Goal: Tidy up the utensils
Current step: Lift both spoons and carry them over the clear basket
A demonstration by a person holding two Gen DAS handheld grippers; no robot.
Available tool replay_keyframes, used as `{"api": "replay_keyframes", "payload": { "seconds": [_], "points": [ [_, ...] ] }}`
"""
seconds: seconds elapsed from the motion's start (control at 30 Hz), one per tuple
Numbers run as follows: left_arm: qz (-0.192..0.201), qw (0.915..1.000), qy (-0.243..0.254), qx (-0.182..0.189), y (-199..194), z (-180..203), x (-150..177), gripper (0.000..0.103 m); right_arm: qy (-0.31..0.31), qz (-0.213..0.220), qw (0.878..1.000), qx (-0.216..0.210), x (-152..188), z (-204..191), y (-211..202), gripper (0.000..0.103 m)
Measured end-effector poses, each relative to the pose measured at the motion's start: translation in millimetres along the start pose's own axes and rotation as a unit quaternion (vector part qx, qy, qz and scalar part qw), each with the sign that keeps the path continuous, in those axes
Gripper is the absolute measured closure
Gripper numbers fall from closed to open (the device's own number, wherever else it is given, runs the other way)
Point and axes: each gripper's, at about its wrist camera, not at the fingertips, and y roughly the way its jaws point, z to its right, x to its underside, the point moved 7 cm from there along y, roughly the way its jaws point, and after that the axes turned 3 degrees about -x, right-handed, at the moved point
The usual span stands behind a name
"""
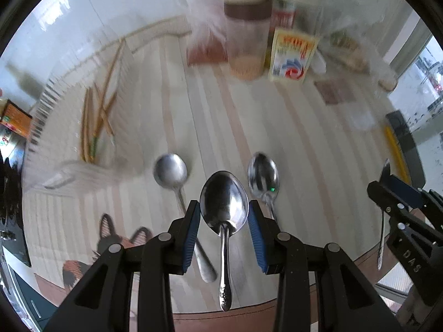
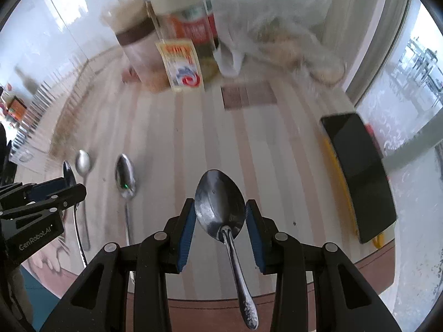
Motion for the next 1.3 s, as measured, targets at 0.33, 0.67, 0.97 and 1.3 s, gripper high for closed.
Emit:
{"api": "replay_keyframes", "payload": {
  "seconds": [0.33,0.67,0.97,1.3],
  "points": [
    [0.056,0.9983,-0.015,0.011,-56,-19,-39,0.071,0.008,0.069,0.997,-0.018,-45,-27,-44,0.065],
    [0.109,0.9932,-0.038,0.017,-113,-57,-75,0.071,0.012,0.132,0.990,-0.054,-102,-62,-98,0.065],
    [0.144,0.9859,-0.085,0.007,-147,-127,-101,0.071,-0.023,0.165,0.981,-0.099,-158,-135,-130,0.065],
    [0.126,0.9817,-0.143,0.001,-144,-221,-115,0.071,-0.029,0.113,0.975,-0.191,-201,-234,-101,0.065]
  ]
}}
